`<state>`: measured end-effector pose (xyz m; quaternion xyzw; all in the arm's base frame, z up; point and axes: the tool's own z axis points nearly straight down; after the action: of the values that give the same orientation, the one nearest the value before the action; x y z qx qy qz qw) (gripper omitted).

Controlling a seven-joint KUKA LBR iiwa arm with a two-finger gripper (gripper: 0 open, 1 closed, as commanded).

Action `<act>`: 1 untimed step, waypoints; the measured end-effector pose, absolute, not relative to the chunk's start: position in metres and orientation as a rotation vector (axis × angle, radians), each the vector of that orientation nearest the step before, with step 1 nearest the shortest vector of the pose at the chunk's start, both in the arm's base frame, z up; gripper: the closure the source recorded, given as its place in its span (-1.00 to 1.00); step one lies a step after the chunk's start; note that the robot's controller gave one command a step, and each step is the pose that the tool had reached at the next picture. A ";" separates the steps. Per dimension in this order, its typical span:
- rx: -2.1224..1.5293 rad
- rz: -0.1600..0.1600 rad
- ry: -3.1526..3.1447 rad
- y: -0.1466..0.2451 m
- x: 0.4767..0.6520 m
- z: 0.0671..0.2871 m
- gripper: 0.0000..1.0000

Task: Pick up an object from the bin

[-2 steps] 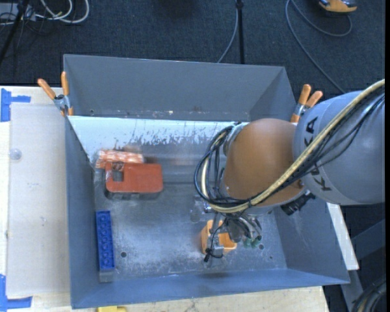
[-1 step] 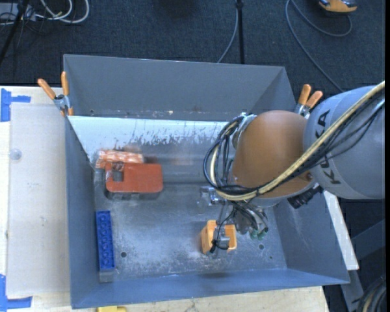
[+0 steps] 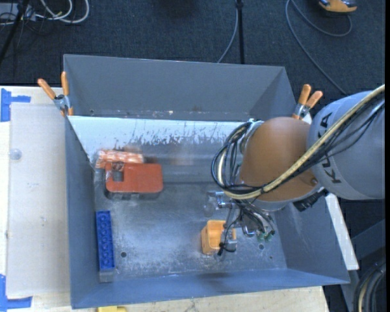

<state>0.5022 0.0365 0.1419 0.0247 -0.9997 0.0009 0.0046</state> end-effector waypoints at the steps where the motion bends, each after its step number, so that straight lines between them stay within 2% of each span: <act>1: 0.363 -0.003 -3.114 0.011 0.520 0.127 -1.00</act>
Offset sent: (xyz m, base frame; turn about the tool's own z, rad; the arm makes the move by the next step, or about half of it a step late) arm 0.0226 -0.0319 -0.0500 -0.1945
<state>0.5201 0.0109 0.1265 0.1158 -0.9933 -0.0010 0.0035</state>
